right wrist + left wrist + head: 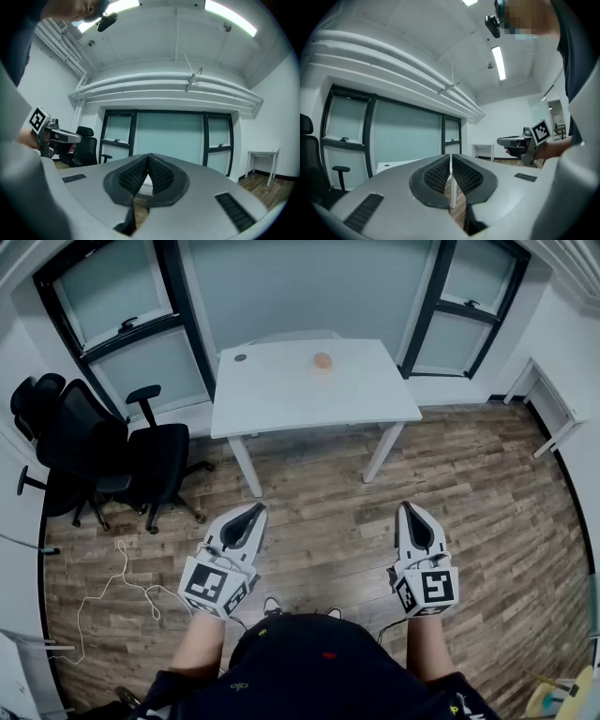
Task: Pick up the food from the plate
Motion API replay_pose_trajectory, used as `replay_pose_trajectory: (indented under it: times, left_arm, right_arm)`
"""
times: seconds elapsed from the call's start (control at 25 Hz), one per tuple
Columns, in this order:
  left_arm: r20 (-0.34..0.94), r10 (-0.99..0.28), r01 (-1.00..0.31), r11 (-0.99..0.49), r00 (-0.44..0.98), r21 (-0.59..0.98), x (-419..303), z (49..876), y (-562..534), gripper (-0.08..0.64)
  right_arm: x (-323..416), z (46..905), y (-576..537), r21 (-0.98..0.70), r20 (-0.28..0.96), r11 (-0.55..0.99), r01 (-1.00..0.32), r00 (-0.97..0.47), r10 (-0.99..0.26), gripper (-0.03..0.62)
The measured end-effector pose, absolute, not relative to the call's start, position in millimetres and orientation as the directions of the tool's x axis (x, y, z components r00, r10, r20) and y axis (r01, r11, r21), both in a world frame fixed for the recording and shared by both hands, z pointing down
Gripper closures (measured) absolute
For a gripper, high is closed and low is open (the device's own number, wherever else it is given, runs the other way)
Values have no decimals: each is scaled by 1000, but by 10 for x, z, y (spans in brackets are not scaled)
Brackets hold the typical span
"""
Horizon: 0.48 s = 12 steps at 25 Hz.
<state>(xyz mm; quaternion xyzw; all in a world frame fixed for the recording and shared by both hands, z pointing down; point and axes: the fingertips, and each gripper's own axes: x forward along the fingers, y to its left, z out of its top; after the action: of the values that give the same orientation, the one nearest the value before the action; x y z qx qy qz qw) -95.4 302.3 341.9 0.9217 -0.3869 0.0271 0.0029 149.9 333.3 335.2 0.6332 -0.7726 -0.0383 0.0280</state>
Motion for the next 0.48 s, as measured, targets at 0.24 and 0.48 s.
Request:
replay_pose_trajectory:
  times: [0.24,0.48]
  left_arm:
    - [54,-712,-713,-701,700,-10,-1020,3428,3065,526]
    - [49,-714,-715,-699,698,-5,-1125,3437,3082,526]
  right_arm:
    - [1420,3358,3347,97,-3,201,-975,-202,-979,569]
    - [1310,3368,3333,94,-1,209,-973,-210,-978,569]
